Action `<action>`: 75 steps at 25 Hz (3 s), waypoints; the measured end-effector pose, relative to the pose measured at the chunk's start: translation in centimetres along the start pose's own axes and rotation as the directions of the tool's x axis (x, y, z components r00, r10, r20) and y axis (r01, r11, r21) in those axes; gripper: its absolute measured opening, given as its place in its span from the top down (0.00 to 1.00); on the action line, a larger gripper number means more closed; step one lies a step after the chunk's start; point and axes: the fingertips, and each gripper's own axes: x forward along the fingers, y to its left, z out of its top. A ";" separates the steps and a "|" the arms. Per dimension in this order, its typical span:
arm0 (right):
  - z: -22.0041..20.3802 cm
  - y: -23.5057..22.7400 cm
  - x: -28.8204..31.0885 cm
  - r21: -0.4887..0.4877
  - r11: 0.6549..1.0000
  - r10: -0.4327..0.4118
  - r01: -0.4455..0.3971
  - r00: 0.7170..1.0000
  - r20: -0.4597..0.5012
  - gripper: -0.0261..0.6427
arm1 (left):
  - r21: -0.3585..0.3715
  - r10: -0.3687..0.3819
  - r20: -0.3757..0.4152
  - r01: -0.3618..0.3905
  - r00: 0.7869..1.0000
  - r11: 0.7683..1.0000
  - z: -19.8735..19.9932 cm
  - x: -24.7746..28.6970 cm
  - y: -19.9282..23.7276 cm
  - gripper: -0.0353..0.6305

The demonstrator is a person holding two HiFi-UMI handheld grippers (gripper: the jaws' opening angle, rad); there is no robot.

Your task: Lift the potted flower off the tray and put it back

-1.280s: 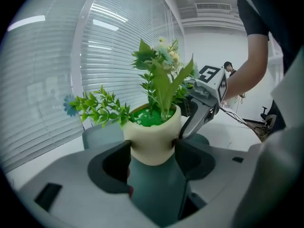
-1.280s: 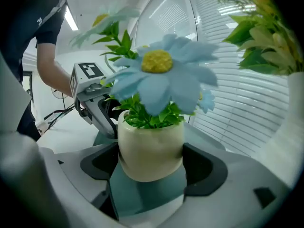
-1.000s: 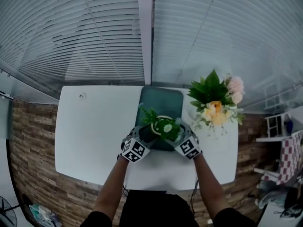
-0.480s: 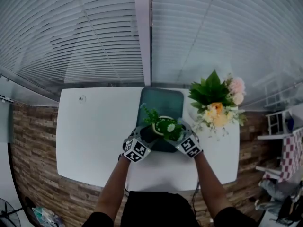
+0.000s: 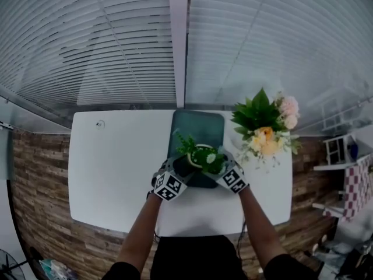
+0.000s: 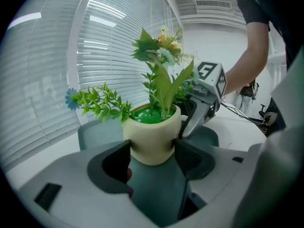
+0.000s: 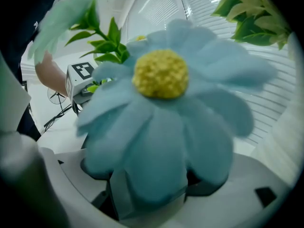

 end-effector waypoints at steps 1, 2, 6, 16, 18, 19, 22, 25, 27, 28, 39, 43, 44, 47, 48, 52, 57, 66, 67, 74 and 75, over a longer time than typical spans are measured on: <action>0.0 0.0 0.0 0.000 1.000 -0.001 0.001 1.000 0.003 0.37 | -0.001 -0.001 -0.002 0.001 1.000 1.000 0.0 -0.1 0.0 0.52; 0.1 0.0 0.0 -0.003 1.000 -0.002 0.002 1.000 0.009 0.37 | -0.003 -0.001 -0.004 0.001 1.000 1.000 0.0 -0.1 0.0 0.52; 0.6 -0.2 0.1 -0.006 1.000 -0.008 0.008 0.999 0.037 0.37 | 0.015 0.009 0.001 -0.009 1.000 1.000 0.3 -0.3 0.4 0.52; 1.3 0.2 -4.1 0.052 0.997 -0.059 0.052 0.990 0.131 0.37 | -0.048 0.124 0.078 -0.121 0.989 0.992 1.7 -3.7 -0.3 0.52; 1.5 0.8 -5.9 0.054 0.997 -0.070 0.063 0.987 0.143 0.37 | -0.063 0.159 0.095 -0.153 0.983 0.986 2.5 -5.1 -1.2 0.52; 1.6 1.2 -6.9 0.056 0.996 -0.074 0.066 0.986 0.152 0.37 | -0.073 0.176 0.108 -0.168 0.979 0.983 2.9 -5.9 -1.8 0.52; 1.7 2.9 -9.9 0.074 0.995 -0.083 0.069 0.976 0.203 0.37 | -0.115 0.226 0.143 -0.210 0.964 0.971 3.8 -8.3 -3.9 0.52; 2.3 4.3 -13.3 0.075 0.994 -0.095 0.078 0.963 0.253 0.37 | -0.161 0.280 0.173 -0.253 0.944 0.954 4.6 -10.8 -5.9 0.52; 2.8 5.3 -15.5 0.071 0.995 -0.091 0.074 0.957 0.277 0.37 | -0.172 0.311 0.186 -0.280 0.932 0.944 5.2 -12.2 -7.5 0.52; 2.9 5.8 -16.7 0.065 0.996 -0.084 0.069 0.956 0.282 0.37 | -0.173 0.324 0.190 -0.293 0.927 0.940 5.4 -12.9 -8.3 0.52; 2.9 8.8 -25.9 0.049 0.996 -0.085 0.072 0.922 0.378 0.37 | -0.218 0.456 0.264 -0.408 0.850 0.887 8.9 -18.2 -14.8 0.52; 1.8 9.3 -28.4 0.071 0.996 -0.085 0.061 0.913 0.400 0.37 | -0.241 0.491 0.273 -0.435 0.828 0.868 9.2 -19.8 -17.4 0.52; 1.5 9.4 -29.0 0.085 0.995 -0.089 0.059 0.908 0.410 0.37 | -0.247 0.499 0.275 -0.441 0.822 0.863 9.2 -20.1 -18.1 0.52; 2.2 9.7 -31.1 0.114 0.992 -0.101 0.054 0.883 0.458 0.37 | -0.278 0.521 0.266 -0.453 0.811 0.847 8.8 -20.6 -19.7 0.52; 2.2 9.9 -31.6 0.116 0.992 -0.100 0.051 0.880 0.465 0.37 | -0.297 0.529 0.262 -0.454 0.807 0.840 8.7 -20.8 -20.1 0.52; 1.6 10.7 -33.3 0.095 0.994 -0.088 0.049 0.887 0.453 0.37 | -0.339 0.558 0.269 -0.465 0.785 0.818 9.3 -22.0 -21.8 0.52; 1.6 11.3 -34.7 0.074 0.996 -0.074 0.044 0.871 0.486 0.37 | -0.382 0.576 0.295 -0.458 0.763 0.803 11.0 -23.3 -23.1 0.52; 1.4 11.9 -35.1 0.087 0.994 -0.103 0.069 0.861 0.498 0.37 | -0.399 0.581 0.342 -0.446 0.739 0.801 11.9 -24.1 -23.7 0.52; 1.4 12.0 -35.2 0.076 0.995 -0.100 0.071 0.860 0.501 0.37 | -0.388 0.586 0.343 -0.458 0.734 0.800 11.9 -24.1 -23.8 0.52; 1.9 10.8 -36.8 0.169 0.974 -0.220 0.150 0.806 0.550 0.95 | -0.401 0.635 0.354 -0.502 0.687 0.766 12.2 -24.7 -23.5 0.89; 1.8 10.7 -36.8 0.171 0.973 -0.226 0.158 0.807 0.546 0.95 | -0.399 0.632 0.357 -0.499 0.688 0.769 12.3 -24.7 -23.4 0.91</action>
